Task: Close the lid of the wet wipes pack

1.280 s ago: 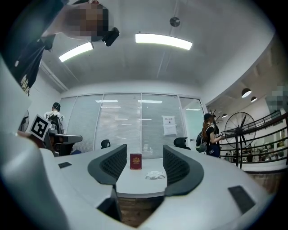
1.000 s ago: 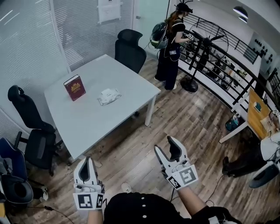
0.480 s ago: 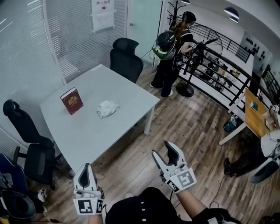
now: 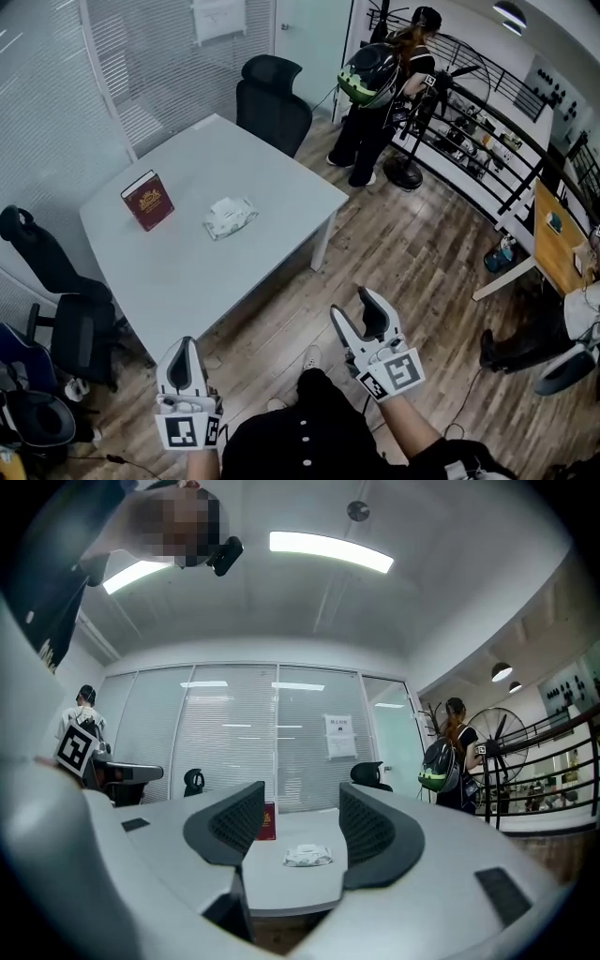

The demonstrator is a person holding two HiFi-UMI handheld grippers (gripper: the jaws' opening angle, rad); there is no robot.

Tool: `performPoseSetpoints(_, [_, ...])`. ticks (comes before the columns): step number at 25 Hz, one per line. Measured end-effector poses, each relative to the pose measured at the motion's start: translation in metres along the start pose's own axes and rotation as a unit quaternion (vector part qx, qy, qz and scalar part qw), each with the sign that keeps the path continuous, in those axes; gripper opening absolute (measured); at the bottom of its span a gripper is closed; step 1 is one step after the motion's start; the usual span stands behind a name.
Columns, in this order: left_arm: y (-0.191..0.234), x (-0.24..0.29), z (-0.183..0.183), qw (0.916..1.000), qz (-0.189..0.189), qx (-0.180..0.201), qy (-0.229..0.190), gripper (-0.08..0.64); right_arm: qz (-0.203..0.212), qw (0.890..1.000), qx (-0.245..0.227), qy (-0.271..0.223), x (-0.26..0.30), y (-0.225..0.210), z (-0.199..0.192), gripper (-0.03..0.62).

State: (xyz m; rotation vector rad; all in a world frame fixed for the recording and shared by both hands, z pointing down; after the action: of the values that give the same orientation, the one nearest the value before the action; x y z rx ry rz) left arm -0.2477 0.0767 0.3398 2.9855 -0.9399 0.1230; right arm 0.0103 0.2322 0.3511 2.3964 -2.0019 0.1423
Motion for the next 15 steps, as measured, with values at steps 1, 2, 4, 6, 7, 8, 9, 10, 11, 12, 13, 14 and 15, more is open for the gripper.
performPoseSetpoints(1, [0.002, 0.007, 0.002, 1.0000, 0.004, 0.000, 0.000, 0.006, 0.003, 1.000, 0.001, -0.001, 0.007, -0.005, 0.001, 0.250])
performPoseSetpoints(2, [0.002, 0.014, 0.003, 1.0000, 0.007, 0.000, 0.001, 0.006, 0.007, 1.000, 0.002, -0.002, 0.014, -0.009, 0.003, 0.250])
performPoseSetpoints(4, [0.000, 0.029, 0.006, 1.0000, 0.007, 0.001, 0.001, 0.006, 0.011, 1.000, 0.002, -0.003, 0.028, -0.019, 0.005, 0.249])
performPoseSetpoints(6, [-0.001, 0.047, 0.008, 1.0000, 0.005, 0.003, 0.002, 0.006, 0.015, 1.000, 0.005, -0.001, 0.042, -0.030, 0.005, 0.249])
performPoseSetpoints(7, [-0.001, 0.056, 0.009, 1.0000, 0.006, 0.003, 0.002, 0.006, 0.018, 1.000, 0.007, 0.000, 0.050, -0.035, 0.004, 0.247])
performPoseSetpoints(8, [-0.001, 0.065, 0.010, 1.0000, 0.007, 0.003, 0.003, 0.006, 0.020, 1.000, 0.008, 0.003, 0.057, -0.041, 0.003, 0.247])
performPoseSetpoints(9, [-0.001, 0.073, 0.012, 1.0000, 0.008, 0.003, 0.003, 0.006, 0.022, 1.000, 0.008, 0.005, 0.064, -0.046, 0.003, 0.245])
performPoseSetpoints(10, [0.000, 0.081, 0.014, 0.9999, 0.009, 0.003, 0.002, 0.006, 0.023, 1.000, 0.008, 0.007, 0.071, -0.052, 0.003, 0.245])
performPoseSetpoints(11, [0.000, 0.090, 0.016, 0.9999, 0.011, 0.003, 0.002, 0.006, 0.025, 1.000, 0.008, 0.008, 0.078, -0.059, 0.005, 0.245])
performPoseSetpoints(12, [0.000, 0.098, 0.018, 0.9999, 0.013, 0.003, 0.003, 0.006, 0.026, 1.000, 0.008, 0.008, 0.085, -0.065, 0.006, 0.244])
performPoseSetpoints(13, [0.001, 0.106, 0.020, 0.9999, 0.016, 0.004, 0.003, 0.006, 0.027, 1.000, 0.008, 0.008, 0.091, -0.072, 0.009, 0.244])
performPoseSetpoints(14, [0.002, 0.113, 0.021, 0.9998, 0.019, 0.004, 0.003, 0.006, 0.029, 1.000, 0.007, 0.007, 0.097, -0.078, 0.011, 0.244])
performPoseSetpoints(15, [0.002, 0.120, 0.023, 0.9997, 0.023, 0.003, 0.004, 0.006, 0.030, 1.000, 0.006, 0.006, 0.103, -0.084, 0.014, 0.244])
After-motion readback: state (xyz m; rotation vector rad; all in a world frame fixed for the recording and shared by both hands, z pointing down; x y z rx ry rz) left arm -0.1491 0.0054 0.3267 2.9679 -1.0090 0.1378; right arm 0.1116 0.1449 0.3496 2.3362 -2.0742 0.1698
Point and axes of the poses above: the fingertips, and each gripper's own axes: x forward along the fingers, y to its left, z out of its top, the point moved 2 cm from there along -x, backward along the fingers, and after that the axes turned 10 degrees about y, right-handed, at the moved point
